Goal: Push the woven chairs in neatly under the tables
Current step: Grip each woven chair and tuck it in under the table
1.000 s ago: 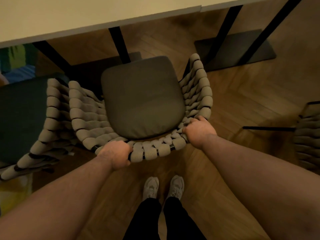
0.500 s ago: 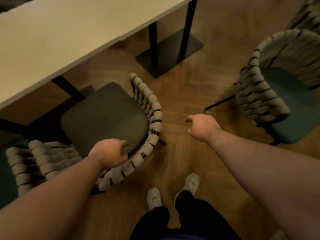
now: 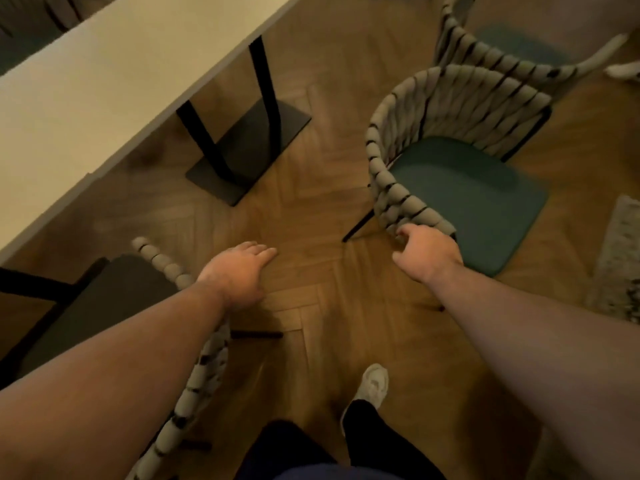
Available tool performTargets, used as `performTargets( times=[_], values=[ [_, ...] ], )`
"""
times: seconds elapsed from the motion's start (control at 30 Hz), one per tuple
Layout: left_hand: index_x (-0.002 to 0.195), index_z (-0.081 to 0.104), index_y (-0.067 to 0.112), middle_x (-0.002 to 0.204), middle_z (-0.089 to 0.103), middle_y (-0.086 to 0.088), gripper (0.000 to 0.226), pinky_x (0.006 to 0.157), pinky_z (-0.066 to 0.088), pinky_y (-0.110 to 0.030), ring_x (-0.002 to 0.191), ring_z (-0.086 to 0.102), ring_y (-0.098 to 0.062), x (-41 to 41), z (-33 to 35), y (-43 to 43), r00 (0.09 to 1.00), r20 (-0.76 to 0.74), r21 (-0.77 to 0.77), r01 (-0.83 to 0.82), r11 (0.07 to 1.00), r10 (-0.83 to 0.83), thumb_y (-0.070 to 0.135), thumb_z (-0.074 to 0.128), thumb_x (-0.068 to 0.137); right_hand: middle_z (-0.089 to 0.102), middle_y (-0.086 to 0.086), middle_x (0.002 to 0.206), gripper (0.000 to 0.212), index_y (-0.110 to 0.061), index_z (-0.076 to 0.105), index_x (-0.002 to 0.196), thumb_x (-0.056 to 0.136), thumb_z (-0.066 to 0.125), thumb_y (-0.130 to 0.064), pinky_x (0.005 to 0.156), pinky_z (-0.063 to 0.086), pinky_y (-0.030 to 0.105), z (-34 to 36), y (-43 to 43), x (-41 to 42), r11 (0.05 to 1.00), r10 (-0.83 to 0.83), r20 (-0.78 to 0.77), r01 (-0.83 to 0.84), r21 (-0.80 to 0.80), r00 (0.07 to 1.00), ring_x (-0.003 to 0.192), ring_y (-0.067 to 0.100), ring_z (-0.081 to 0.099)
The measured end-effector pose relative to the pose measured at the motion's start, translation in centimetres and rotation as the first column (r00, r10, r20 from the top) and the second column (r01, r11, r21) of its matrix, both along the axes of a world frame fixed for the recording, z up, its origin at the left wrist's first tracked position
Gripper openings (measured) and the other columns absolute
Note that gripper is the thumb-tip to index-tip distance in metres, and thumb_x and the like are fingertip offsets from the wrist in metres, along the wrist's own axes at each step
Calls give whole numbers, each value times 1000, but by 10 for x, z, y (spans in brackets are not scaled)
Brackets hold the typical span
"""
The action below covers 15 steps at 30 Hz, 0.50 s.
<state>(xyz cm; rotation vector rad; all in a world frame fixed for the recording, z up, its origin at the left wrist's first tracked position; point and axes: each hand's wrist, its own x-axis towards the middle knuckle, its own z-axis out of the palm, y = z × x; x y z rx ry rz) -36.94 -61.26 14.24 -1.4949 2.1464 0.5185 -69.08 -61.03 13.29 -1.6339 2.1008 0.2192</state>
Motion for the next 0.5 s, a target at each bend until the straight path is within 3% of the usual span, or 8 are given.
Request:
performTargets(
  times=[0.13,0.27,0.37,0.5],
  values=[
    [170,16,30,177,18,5,92,131,19,-38,163,12,-19,-56,-7,-57,997,10,-48,73,996,-72,33,68,95,72,3,122,41,-33,65,133,93,65,-39,98,54,44,-2,-32,-52,997,-79,16,79,-2,997,114,29,66],
    [170,15,32,177,18,4,93,132,17,-40,163,12,-21,-96,-16,-120,979,54,-114,202,973,-197,33,69,93,71,1,119,40,-33,64,133,94,66,-41,97,56,45,-14,-60,-79,989,-146,52,145,17,988,110,28,65],
    [170,16,32,177,17,4,86,131,8,-40,163,10,-21,-127,-20,-174,949,95,-134,312,941,-302,27,62,97,71,0,114,33,-34,64,126,94,68,-42,93,57,45,-24,-82,-90,982,-187,70,184,35,980,105,26,66],
    [169,17,31,177,16,1,80,132,4,-43,164,5,-23,-171,-34,-248,883,126,-197,469,861,-452,21,57,100,70,4,130,55,-32,58,145,92,72,-41,101,54,45,-33,-118,-104,964,-261,89,256,65,961,121,30,65]
  ],
)
